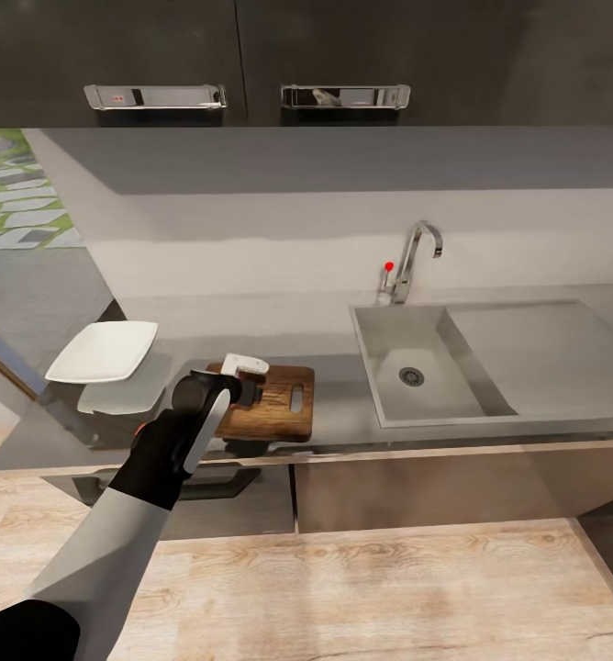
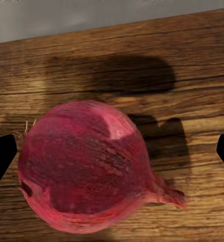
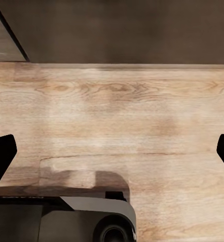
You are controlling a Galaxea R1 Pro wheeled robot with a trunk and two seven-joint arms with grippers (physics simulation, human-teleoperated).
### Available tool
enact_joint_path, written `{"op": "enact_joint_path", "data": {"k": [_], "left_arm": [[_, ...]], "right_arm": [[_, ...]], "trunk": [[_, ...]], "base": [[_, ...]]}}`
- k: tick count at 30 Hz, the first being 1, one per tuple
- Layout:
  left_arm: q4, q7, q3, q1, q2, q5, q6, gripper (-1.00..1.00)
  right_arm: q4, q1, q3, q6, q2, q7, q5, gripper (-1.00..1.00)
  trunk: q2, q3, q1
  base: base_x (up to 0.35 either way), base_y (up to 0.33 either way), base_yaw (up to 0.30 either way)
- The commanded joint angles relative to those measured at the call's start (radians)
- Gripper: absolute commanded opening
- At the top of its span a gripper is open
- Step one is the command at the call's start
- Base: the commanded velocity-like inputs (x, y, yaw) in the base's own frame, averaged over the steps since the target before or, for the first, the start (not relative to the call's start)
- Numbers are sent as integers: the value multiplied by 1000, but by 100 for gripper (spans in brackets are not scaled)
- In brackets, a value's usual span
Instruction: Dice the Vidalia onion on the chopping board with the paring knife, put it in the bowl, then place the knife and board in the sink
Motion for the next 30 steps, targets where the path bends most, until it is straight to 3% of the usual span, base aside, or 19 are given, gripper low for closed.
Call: {"op": "enact_joint_path", "data": {"k": [1,10,14,23,30], "left_arm": [[-1,10,-1,-1,0,10,3,100],[-108,10,5,-1,2,10,5,100],[-148,10,7,-1,15,10,6,100],[-156,10,7,-1,25,11,6,100],[-154,10,7,-1,26,11,6,100]], "right_arm": [[-1,0,6,-1,-1,-8,-5,100],[-1,0,6,-1,-1,-8,-5,100],[-1,0,6,-2,-1,-8,-5,100],[-1,0,6,-1,-1,-8,-5,100],[-1,0,6,-1,-1,-8,-5,100]], "trunk": [[-2,-2,1],[-2,-2,1],[-2,-2,1],[-2,-2,1],[-2,-2,1]], "base": [[0,0,0],[0,0,0],[0,0,0],[-16,0,0],[-261,0,0]]}}
